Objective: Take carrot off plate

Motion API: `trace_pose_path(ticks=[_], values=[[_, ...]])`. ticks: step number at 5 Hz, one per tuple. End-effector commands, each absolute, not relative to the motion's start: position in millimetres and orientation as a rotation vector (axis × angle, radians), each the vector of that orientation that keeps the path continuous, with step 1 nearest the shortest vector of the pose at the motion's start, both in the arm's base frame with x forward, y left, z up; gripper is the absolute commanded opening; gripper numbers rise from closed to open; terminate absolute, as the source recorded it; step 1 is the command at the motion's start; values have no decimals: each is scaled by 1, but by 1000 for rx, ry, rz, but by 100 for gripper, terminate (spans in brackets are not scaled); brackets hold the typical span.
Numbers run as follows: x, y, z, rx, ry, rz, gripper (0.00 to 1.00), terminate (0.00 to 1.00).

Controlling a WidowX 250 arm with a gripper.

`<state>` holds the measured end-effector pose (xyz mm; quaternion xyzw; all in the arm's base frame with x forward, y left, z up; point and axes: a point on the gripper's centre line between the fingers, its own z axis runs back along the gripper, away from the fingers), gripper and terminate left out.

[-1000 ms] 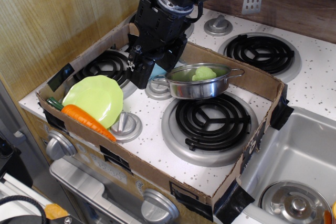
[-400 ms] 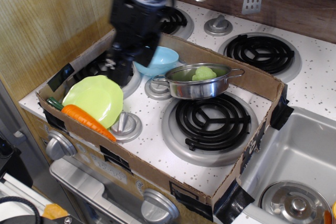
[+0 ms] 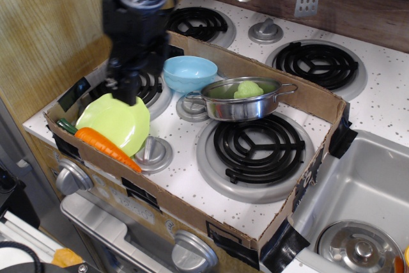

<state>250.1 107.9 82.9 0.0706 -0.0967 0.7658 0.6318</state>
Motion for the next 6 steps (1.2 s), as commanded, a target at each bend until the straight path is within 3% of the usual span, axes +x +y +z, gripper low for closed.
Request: trace_pose_path(ticks=[1, 4, 6], values=[[240, 136, 85, 153, -250, 1737, 100, 0], [215, 152, 58, 116, -255, 1669, 100, 0], [228, 150, 74, 178, -251, 1640, 100, 0]])
